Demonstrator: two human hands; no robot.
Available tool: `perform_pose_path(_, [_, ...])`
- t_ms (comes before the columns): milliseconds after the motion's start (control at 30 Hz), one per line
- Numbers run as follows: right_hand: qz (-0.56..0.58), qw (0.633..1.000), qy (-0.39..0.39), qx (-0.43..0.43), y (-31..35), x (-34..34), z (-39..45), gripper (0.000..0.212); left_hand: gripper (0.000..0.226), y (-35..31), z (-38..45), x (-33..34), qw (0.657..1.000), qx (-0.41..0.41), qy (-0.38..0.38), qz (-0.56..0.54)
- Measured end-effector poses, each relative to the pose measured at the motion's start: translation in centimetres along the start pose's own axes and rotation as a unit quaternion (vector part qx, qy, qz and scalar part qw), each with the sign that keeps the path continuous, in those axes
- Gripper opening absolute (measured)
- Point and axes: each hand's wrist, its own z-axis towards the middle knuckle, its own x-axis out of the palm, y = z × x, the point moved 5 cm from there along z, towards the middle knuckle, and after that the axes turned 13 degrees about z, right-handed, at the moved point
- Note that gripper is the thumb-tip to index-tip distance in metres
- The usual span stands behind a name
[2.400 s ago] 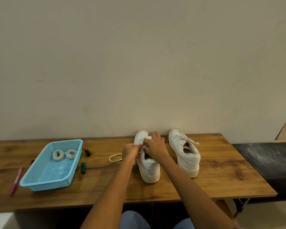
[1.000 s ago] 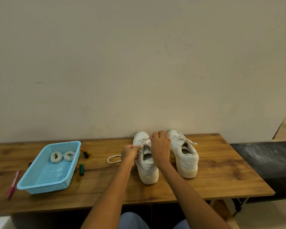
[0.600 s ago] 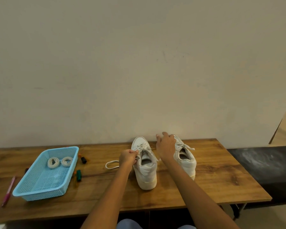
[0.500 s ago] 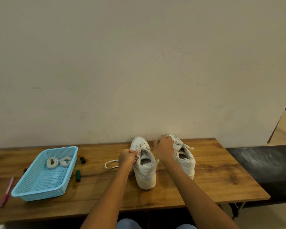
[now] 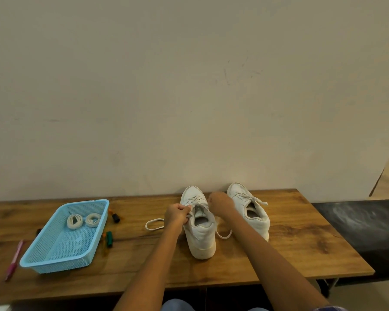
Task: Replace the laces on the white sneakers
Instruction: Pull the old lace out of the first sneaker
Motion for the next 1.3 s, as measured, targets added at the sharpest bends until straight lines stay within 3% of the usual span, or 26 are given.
perform_pose_path(100, [-0.005, 0.991, -0.133, 0.028, -0.7, -2.5, -0.7, 0.020, 0.015, 0.0, 0.0, 0.1, 1.000, -0.003, 0.007, -0.001])
perform_pose_path(167, [0.011, 0.985, -0.173, 0.021, -0.6, -3.2, -1.0, 0.023, 0.016, 0.0, 0.1, 0.1, 1.000, -0.005, 0.009, -0.008])
perform_pose_path(267, [0.059, 0.994, -0.094, -0.024, 0.6, -2.0, -0.7, 0.015, 0.016, 0.1, 0.2, 0.1, 1.000, -0.006, 0.008, -0.009])
perform_pose_path(367, [0.072, 0.996, 0.000, -0.056, 1.8, 0.0, -0.9, 0.025, 0.016, 0.2, 0.1, 0.1, 1.000, -0.005, 0.001, -0.005])
perform_pose_path(567, [-0.019, 0.995, -0.065, -0.076, 2.5, 1.6, -1.0, 0.015, 0.018, 0.0, 0.3, -0.1, 1.000, -0.007, -0.021, 0.014])
perform_pose_path(667, [0.037, 0.993, -0.099, -0.060, 2.1, 1.9, -1.3, 0.016, 0.028, -0.5, -0.2, -0.3, 0.998, 0.017, -0.042, 0.039])
perform_pose_path(733, [0.131, 0.984, -0.121, -0.024, 1.0, 2.1, -1.3, 0.021, 0.031, -0.7, -0.6, -0.4, 0.993, 0.041, -0.058, 0.094])
perform_pose_path(800, [0.281, 0.949, -0.140, 0.028, -0.2, 2.4, -1.4, 0.024, 0.032, -1.2, -1.2, -0.3, 0.979, 0.070, -0.087, 0.172])
perform_pose_path(867, [0.358, 0.920, -0.144, 0.067, -0.9, 2.6, -1.4, 0.028, 0.031, -1.8, -1.8, -0.3, 0.959, 0.103, -0.122, 0.233])
perform_pose_path(967, [0.338, 0.928, -0.133, 0.081, -0.7, 2.6, -1.1, 0.035, 0.028, -2.9, -2.3, 0.1, 0.922, 0.155, -0.147, 0.322])
perform_pose_path(1133, [0.316, 0.934, -0.144, 0.086, -1.3, 2.7, -1.1, 0.023, 0.014, -6.0, -2.4, 2.3, 0.846, 0.262, -0.152, 0.439])
perform_pose_path(1300, [0.270, 0.947, -0.157, 0.082, -1.2, 3.1, -1.0, 0.025, 0.014, -5.8, -1.7, 2.5, 0.807, 0.316, -0.145, 0.477])
